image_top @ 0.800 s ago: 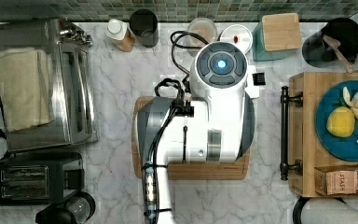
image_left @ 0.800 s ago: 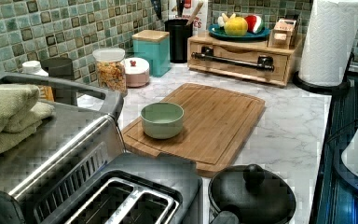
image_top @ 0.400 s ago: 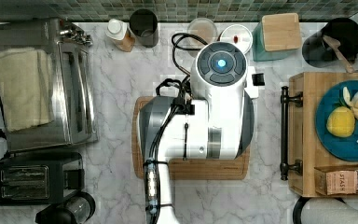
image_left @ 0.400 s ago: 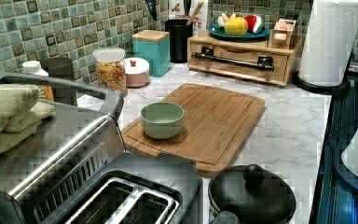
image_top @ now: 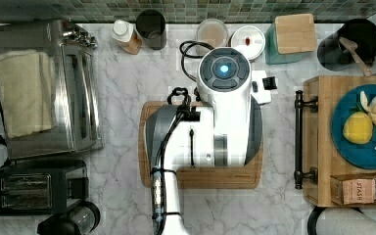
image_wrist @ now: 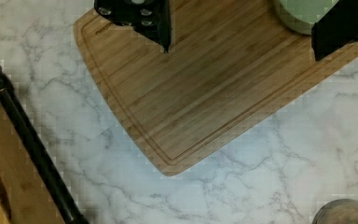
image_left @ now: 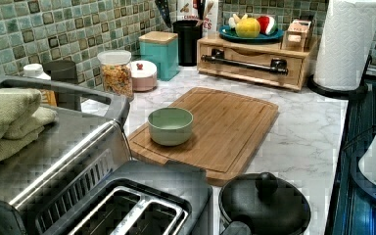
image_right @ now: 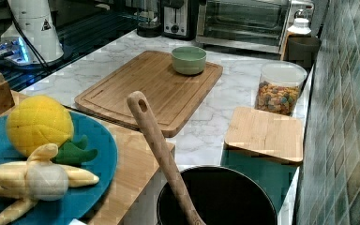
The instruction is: Open the drawer.
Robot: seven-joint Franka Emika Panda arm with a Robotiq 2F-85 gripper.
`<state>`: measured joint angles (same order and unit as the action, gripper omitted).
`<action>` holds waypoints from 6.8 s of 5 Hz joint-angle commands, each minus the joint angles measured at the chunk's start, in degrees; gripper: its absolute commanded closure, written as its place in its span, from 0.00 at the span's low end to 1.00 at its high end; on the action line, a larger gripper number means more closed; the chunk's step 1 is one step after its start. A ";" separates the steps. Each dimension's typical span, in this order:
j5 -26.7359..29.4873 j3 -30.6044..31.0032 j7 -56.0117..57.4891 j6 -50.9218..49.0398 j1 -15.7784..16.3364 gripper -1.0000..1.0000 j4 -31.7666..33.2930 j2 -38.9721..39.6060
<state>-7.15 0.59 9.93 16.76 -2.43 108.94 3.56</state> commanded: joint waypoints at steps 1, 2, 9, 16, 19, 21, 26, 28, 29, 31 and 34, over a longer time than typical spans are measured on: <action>-1.46 -4.72 26.44 8.88 -6.07 0.00 4.03 -0.52; -2.38 -6.37 33.60 12.34 -8.23 0.00 5.00 0.61; -7.54 -10.05 44.48 27.26 -13.43 0.00 18.20 0.70; -13.39 -11.95 38.95 37.68 -12.72 0.00 14.58 12.55; -5.41 -6.04 37.15 40.34 -10.07 0.00 19.55 9.96; -2.00 -1.76 27.73 41.57 -3.07 0.00 26.59 6.67; -1.06 5.15 12.47 38.58 7.59 0.00 24.74 6.58; -1.82 5.38 11.66 39.93 8.24 0.00 24.50 6.54; -1.82 5.39 11.66 39.92 8.23 0.00 24.50 6.55; -1.83 5.44 11.65 39.92 8.18 0.00 24.50 6.55; -1.92 5.72 11.58 39.91 7.89 0.00 24.51 6.55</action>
<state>-10.30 -1.44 26.26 54.95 -2.86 134.96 11.70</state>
